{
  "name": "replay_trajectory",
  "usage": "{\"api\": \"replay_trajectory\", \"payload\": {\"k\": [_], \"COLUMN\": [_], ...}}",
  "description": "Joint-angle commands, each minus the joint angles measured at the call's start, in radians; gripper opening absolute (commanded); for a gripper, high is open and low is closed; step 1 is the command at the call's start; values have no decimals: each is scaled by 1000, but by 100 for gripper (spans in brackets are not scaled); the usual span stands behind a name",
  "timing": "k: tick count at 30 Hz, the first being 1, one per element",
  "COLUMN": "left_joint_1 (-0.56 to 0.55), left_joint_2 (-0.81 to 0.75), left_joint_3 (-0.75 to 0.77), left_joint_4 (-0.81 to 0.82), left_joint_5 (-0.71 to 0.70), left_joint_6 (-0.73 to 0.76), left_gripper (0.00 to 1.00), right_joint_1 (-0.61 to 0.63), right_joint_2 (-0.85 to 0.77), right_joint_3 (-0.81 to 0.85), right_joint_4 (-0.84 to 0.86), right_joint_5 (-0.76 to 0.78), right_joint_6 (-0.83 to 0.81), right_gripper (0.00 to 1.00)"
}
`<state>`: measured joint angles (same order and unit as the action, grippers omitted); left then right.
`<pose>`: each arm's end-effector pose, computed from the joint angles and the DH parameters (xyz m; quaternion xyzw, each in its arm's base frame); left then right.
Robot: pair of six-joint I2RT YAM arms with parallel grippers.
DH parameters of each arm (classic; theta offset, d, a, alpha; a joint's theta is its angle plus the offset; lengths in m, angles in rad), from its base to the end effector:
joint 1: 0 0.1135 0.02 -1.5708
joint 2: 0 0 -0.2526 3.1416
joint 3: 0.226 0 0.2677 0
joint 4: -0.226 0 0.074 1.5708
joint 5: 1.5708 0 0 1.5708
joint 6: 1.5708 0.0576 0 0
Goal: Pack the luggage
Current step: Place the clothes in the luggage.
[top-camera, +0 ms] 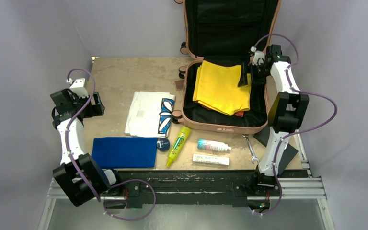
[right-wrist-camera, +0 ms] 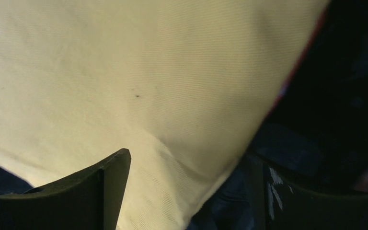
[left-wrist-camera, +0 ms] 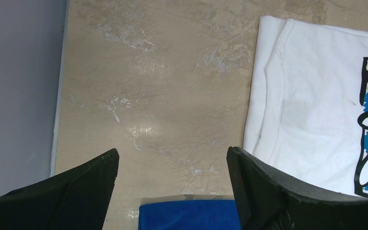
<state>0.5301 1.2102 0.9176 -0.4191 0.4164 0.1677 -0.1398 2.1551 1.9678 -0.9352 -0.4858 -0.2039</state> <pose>0.2654 0.1285 0.2493 -0.0756 0.8905 -0.0373 0.4472 0.4800 -0.0404 0.2220 -0.0838 0.9442 0.1941 0.2527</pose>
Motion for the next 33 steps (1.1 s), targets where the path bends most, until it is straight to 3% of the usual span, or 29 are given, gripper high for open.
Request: {"api": "replay_trajectory", "payload": {"k": [1, 5, 7, 9, 12, 15, 17, 22, 25, 30, 33], "left_joint_1": [9, 10, 8, 10, 9, 9, 9, 9, 9, 9, 9], "left_joint_2": [-28, -25, -24, -26, -29, -33, -36, -50, -48, -46, -48], "left_joint_3": [-2, 0, 0, -1, -3, -6, -5, -14, -16, -18, -26], "left_joint_4": [27, 28, 26, 27, 27, 23, 15, 13, 18, 19, 22], "left_joint_5": [24, 37, 43, 48, 57, 61, 61, 64, 67, 72, 72], "left_joint_6": [1, 1, 1, 1, 0, 5, 14, 30, 31, 32, 35], "left_gripper": [82, 83, 83, 83, 83, 83, 83, 83, 83, 83, 83], "right_joint_1": [-3, -4, 1, 26, 118, 239, 280, 356, 408, 428, 430], "right_joint_2": [-201, -308, -352, -379, -383, -367, -339, -265, -230, -331, -439], "right_joint_3": [26, 21, -3, -36, -99, -181, -213, -272, -312, -360, -419], "right_joint_4": [171, 292, 327, 342, 363, 426, 441, 456, 448, 524, 601], "right_joint_5": [262, 365, 281, 179, 172, 220, 222, 195, 201, 260, 263], "right_joint_6": [47, 69, 61, 64, 47, 32, 26, -4, -40, -63, -112], "right_gripper": [88, 86, 75, 56, 28, 15, 13, 18, 26, 64, 74]}}
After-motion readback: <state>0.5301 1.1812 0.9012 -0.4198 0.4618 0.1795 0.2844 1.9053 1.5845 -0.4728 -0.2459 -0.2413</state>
